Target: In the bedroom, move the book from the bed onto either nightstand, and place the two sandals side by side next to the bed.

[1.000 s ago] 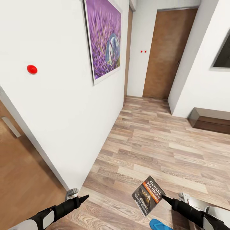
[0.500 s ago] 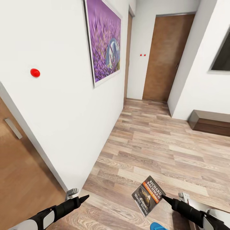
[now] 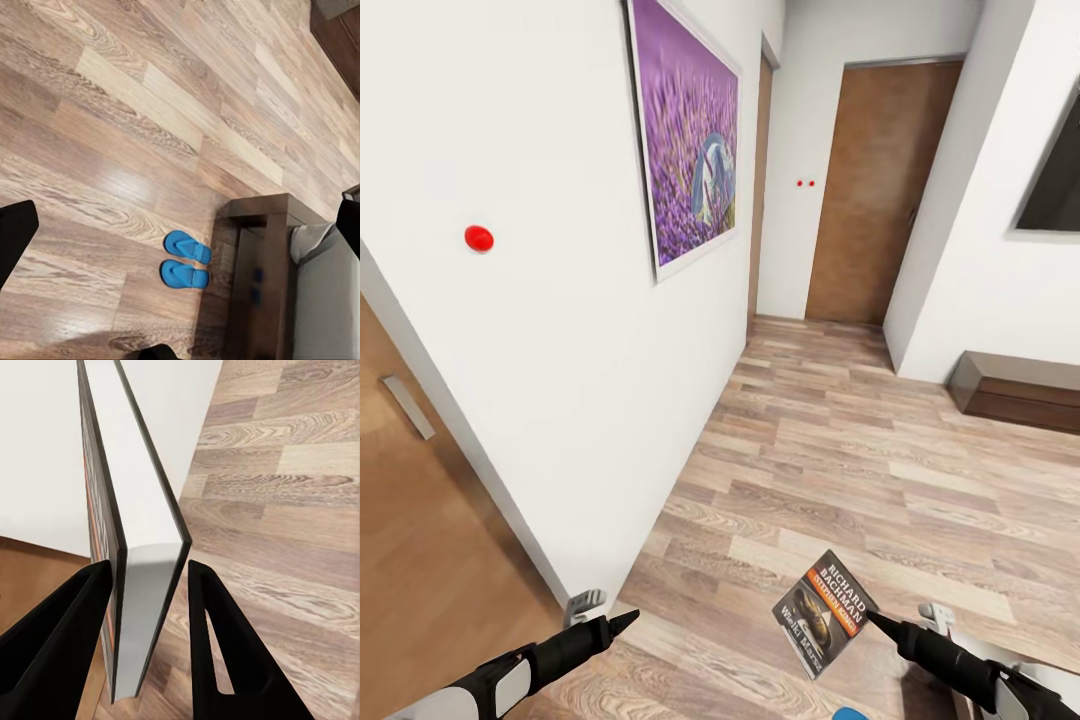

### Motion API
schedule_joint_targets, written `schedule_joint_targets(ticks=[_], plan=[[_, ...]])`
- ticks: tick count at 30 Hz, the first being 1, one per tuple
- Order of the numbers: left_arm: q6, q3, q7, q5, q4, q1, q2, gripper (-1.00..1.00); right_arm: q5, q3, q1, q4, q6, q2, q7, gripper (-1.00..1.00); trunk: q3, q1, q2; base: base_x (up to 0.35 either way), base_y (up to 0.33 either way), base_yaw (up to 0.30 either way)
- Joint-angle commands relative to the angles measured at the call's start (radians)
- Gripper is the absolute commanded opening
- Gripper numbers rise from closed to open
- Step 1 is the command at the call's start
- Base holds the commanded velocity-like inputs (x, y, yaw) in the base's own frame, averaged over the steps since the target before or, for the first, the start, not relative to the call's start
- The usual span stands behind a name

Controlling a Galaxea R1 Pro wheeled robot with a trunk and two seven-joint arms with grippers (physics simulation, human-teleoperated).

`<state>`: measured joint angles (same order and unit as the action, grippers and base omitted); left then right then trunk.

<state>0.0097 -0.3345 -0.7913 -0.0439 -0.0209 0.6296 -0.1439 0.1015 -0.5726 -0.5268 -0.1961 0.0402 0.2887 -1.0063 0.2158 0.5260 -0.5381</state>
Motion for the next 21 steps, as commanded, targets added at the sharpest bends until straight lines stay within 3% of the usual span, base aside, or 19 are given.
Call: schedule_joint_targets(ticks=[1, 21], plan=[[0.001, 0.002, -0.003, -0.004, 0.001, 0.001, 0.0, 1.0, 0.01, -0.009, -0.001, 0.0, 0.004, 0.0, -0.005, -1.0, 0.0, 0.0, -0.001, 0.0, 0.0, 0.0], [0.001, 0.001, -0.003, -0.004, 0.001, 0.001, 0.007, 1.0, 0.01, -0.009, -0.001, 0.0, 0.004, 0.0, -0.005, -1.0, -0.022, 0.0, -0.001, 0.0, 0.0, 0.0]])
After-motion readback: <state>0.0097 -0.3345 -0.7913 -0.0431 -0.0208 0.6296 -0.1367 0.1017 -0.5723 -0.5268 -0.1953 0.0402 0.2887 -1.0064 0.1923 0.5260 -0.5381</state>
